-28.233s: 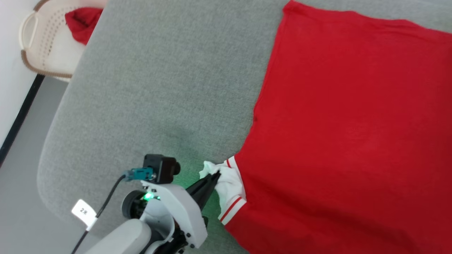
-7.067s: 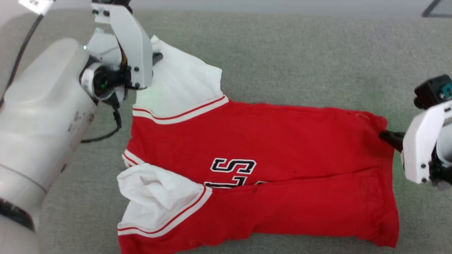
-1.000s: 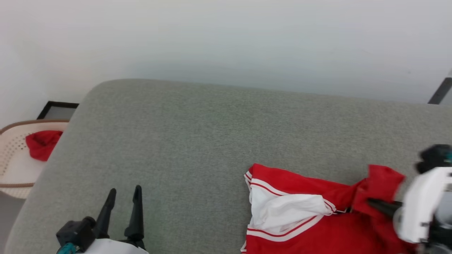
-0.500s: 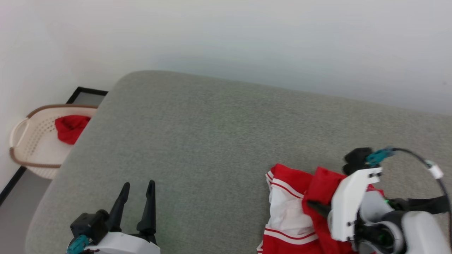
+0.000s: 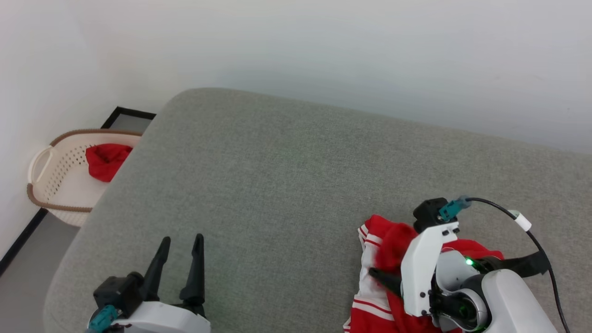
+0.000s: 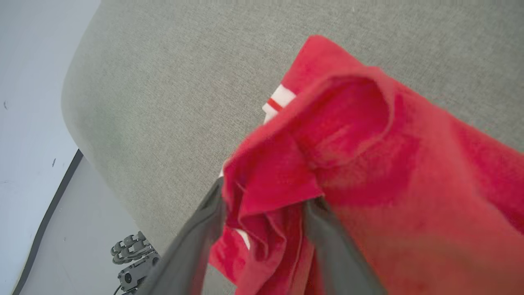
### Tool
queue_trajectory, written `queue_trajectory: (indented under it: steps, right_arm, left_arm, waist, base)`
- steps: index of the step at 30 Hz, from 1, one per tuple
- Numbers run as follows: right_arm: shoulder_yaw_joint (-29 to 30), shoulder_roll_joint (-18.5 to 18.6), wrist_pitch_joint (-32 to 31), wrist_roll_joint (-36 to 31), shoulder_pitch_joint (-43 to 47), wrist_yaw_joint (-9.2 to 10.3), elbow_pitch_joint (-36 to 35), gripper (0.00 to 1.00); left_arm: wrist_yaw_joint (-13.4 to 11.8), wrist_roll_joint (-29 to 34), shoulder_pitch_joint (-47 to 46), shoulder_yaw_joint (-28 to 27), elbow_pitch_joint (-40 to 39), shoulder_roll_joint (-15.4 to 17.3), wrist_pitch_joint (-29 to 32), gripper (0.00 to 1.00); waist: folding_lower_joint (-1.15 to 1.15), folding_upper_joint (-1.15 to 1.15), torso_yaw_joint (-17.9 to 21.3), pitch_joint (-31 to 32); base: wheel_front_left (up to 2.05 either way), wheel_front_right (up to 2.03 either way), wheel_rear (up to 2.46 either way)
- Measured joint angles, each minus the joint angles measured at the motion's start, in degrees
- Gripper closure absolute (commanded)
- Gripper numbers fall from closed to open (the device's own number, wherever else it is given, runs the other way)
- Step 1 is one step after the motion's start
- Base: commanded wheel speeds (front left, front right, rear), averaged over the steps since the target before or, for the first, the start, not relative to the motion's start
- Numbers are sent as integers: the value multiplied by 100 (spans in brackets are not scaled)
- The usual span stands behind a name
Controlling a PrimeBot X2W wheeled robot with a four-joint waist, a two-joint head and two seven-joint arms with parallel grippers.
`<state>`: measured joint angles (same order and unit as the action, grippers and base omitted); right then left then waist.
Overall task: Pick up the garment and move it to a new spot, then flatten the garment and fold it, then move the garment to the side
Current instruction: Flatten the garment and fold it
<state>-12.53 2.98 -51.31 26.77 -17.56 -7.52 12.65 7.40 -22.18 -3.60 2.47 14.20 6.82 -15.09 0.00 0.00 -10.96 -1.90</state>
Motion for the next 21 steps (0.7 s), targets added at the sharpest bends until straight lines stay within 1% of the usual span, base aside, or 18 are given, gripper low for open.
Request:
queue_trajectory:
  steps: [5, 8, 14, 21]
  right_arm:
    - [-94, 10, 49, 123, -75, 0, -5, 0]
    - [-119, 70, 66, 237, -69, 0, -148, 0]
    - [-94, 391, 142, 453, 79, 0, -533, 0]
    - [174, 747, 382, 648, 353, 0, -958, 0]
  left_arm:
    - [0, 19, 37, -121, -13, -2, -1, 0]
    - [0, 29, 104, -189, -25, -7, 0, 0]
    - [0, 42, 237, -315, -75, -7, 0, 0]
    - [0, 55, 375, -482, -209, -7, 0, 0]
  waist:
    - [0, 0, 54, 75]
    - [0, 0, 98, 131]
    - [0, 0, 197, 244]
    - [0, 0, 386, 317]
  base:
    - [0, 0, 0]
    - [0, 0, 0]
    - [0, 0, 0]
    - [0, 0, 0]
